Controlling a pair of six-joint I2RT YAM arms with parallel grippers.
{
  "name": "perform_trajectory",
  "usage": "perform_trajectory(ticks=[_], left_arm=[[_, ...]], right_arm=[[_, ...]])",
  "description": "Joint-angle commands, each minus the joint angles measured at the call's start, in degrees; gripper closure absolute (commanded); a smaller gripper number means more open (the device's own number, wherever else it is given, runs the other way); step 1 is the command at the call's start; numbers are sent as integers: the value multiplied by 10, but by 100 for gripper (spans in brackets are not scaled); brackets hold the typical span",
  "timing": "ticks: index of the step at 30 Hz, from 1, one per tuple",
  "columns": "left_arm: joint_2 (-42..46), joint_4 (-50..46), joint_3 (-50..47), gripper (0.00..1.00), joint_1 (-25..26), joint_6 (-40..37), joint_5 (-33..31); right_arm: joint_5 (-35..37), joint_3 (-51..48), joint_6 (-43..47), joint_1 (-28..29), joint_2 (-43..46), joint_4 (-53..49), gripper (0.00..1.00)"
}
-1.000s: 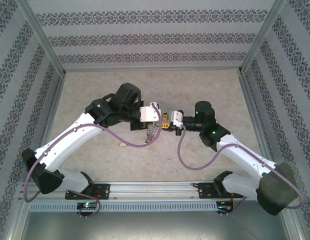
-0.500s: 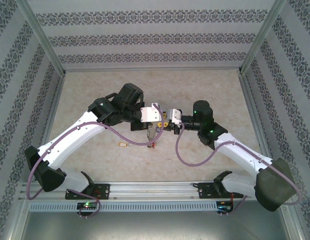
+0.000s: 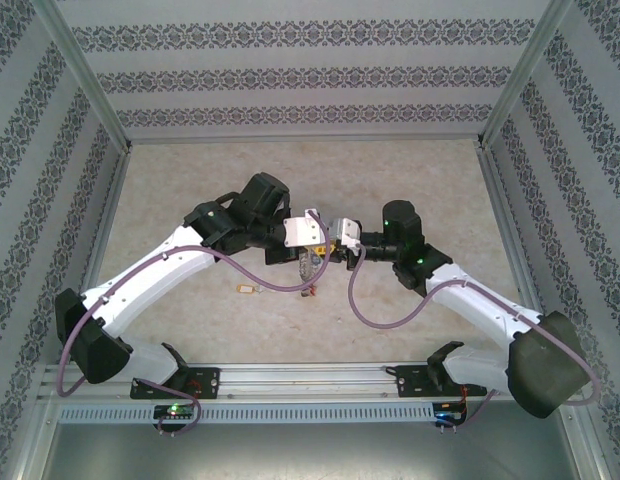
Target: Put the keys on the keyring
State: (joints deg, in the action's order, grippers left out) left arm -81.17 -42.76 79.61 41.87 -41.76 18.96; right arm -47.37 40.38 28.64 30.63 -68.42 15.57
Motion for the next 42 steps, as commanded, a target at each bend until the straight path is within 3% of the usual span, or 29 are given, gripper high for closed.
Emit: perform_trajectory(ticks=[1, 4, 13, 42], left_arm=[[-9, 49, -14, 100, -2, 12, 13], [-10, 70, -31, 100, -4, 15, 17], [-18, 127, -71, 100, -8, 21, 50], [-34, 122, -107, 100, -24, -2, 31]], right_arm=[[0, 13, 6, 7, -6, 6, 84], [26, 1, 15, 9, -8, 8, 80], [29, -4, 21, 9, -31, 8, 81], [6, 1, 86, -21, -48, -102, 79]])
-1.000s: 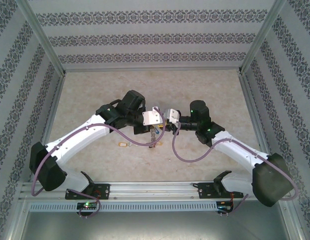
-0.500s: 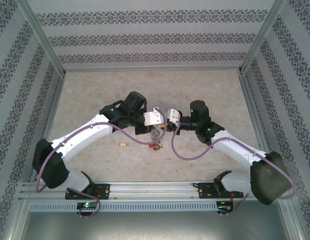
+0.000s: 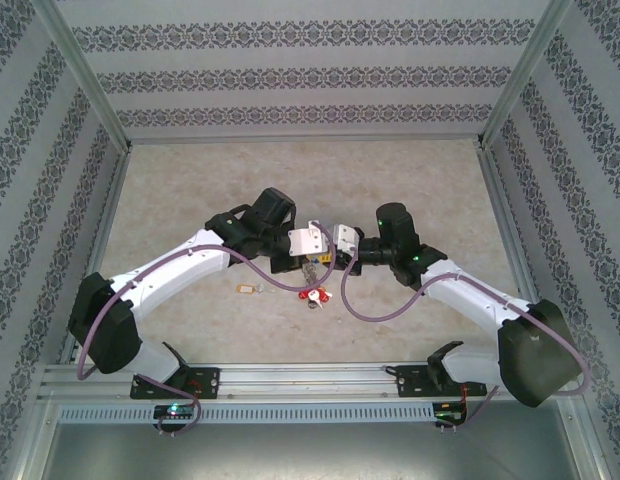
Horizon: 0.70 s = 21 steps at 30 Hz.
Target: Put the keys on the keyring
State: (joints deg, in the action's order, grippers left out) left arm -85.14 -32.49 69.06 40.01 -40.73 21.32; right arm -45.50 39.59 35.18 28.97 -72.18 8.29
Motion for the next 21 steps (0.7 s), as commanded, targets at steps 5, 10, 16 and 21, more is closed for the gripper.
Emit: perform_trajectory(ticks=[5, 10, 16, 21], left_arm=[[-9, 23, -7, 100, -5, -16, 3], [-17, 35, -19, 100, -6, -25, -2], [-26, 37, -26, 100, -6, -39, -5], [-21, 41, -27, 100, -7, -37, -2]], right_arm=[[-6, 15, 35, 3, -25, -43, 79], [-7, 13, 36, 5, -31, -41, 79], [-11, 7, 41, 5, -34, -37, 79], [-20, 10, 39, 6, -39, -39, 79]])
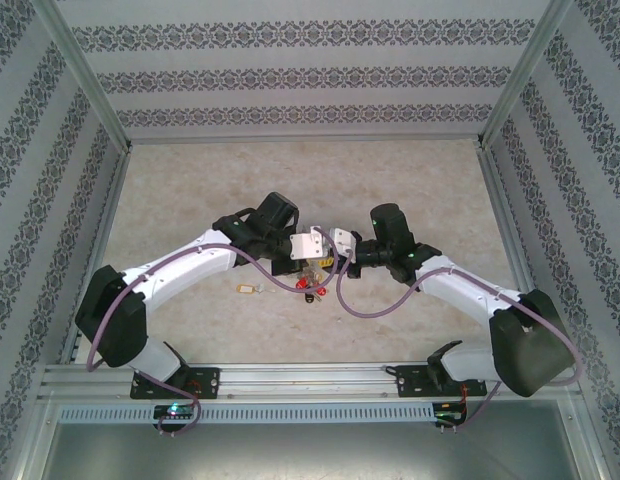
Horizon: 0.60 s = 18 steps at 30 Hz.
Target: Put the keys on the keyring
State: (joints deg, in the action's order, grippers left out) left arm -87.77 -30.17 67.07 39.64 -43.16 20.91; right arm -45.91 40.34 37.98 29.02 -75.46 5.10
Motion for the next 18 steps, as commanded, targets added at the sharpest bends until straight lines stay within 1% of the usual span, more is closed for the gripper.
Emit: perform_trajectory(ticks=[1, 11, 18], left_arm=[[7, 17, -6, 100, -4, -13, 1], [26, -22, 16, 100, -9, -32, -6], [41, -49, 30, 100, -14, -46, 17]], right_arm=[[-15, 3, 11, 5, -7, -7, 79], [-4, -3, 4, 1, -3, 7, 79], [-16, -13, -21, -4, 4, 47, 77]])
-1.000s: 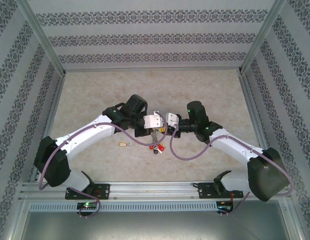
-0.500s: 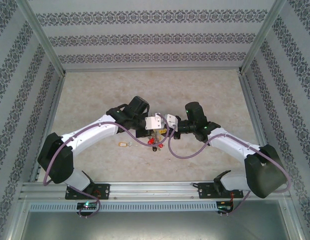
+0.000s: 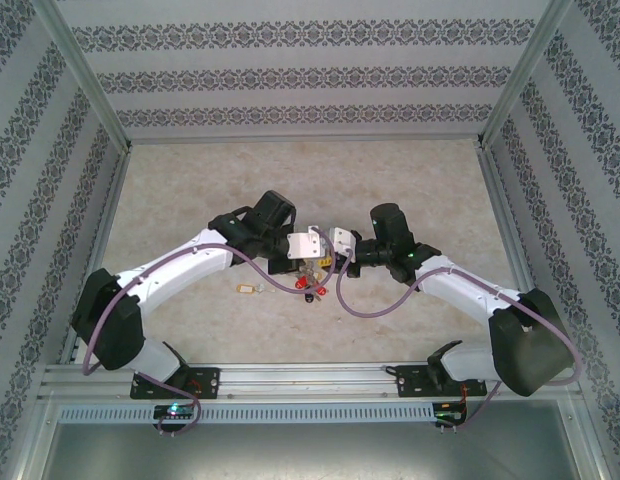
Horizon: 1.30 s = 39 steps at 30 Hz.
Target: Put the keys on the keyring
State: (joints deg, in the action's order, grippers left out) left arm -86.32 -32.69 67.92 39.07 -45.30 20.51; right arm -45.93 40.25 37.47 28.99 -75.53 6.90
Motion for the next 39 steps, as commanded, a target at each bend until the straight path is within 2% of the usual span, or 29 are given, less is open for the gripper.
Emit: perform_trajectory(ticks=[1, 5, 8, 12, 14, 18, 24, 31, 39], left_arm=[[29, -27, 22, 100, -10, -27, 26], [33, -35, 25, 100, -20, -34, 32], [30, -49, 33, 100, -24, -39, 34], [27, -63, 44, 100, -26, -41, 40], [23, -69, 49, 100, -26, -44, 40], [17, -79, 56, 100, -26, -45, 39], [17, -86, 63, 100, -26, -47, 37], [11, -93, 72, 100, -26, -48, 25], [1, -99, 79, 100, -26, -52, 23]], right_arm=[[-22, -15, -23, -8, 5, 40, 77], [-48, -41, -67, -33, 15, 107, 74], [-48, -53, -74, -44, 20, 120, 70], [-54, -59, -86, -38, 16, 137, 69], [-34, -55, -86, -19, 9, 146, 69], [-15, -46, -98, 4, -25, 183, 74], [-14, -46, -127, 21, -59, 248, 73], [-23, -34, -136, 34, -82, 273, 72], [-30, -27, -139, 40, -94, 288, 80]])
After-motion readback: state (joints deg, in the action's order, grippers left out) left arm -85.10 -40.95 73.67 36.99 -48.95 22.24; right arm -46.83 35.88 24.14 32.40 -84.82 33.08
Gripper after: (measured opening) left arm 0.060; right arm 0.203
